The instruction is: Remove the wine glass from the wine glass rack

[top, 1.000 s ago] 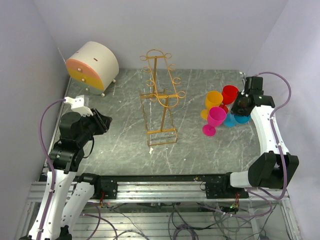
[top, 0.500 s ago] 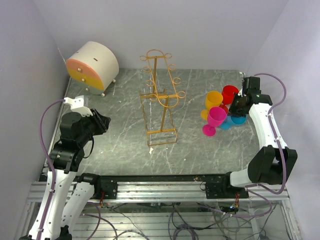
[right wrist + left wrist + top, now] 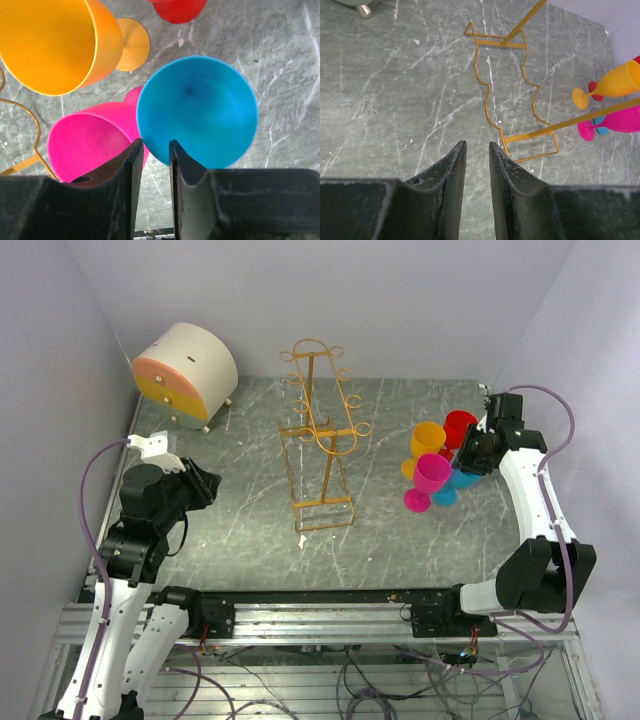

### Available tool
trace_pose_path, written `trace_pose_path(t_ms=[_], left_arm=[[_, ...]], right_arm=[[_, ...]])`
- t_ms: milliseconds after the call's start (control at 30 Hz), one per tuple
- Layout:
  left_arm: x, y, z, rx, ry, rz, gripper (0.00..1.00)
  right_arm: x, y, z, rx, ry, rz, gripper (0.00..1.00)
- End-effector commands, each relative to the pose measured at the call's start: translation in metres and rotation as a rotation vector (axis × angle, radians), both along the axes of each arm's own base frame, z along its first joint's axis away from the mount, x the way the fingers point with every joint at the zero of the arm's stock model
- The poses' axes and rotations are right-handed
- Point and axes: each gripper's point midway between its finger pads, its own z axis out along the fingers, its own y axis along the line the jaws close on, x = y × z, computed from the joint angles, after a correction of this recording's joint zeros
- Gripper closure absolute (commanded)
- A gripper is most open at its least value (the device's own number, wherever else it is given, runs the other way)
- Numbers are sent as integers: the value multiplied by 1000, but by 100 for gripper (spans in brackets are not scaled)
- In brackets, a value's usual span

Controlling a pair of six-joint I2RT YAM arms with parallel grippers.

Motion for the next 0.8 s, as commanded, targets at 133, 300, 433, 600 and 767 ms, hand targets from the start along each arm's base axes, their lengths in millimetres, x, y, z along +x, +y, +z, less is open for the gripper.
trace_pose_path(t_ms=[133,300,433,600,767], left_arm=[[1,7,-1,25,-1,30,65],[1,7,-2,22,-2,34,65],[2,7,-3,23,3,33,65],[0,5,1,23,-10,22,64],[-4,10,6,15,-31,54,50]], right_arm=[[11,-1,73,-18,-236,-18,71],[15,27,117,94,-397,76,70],[13,76,157,277,-589,298,66],[5,111,185,385,-781,432,53],[-3,102,182,359,-847,351,12]])
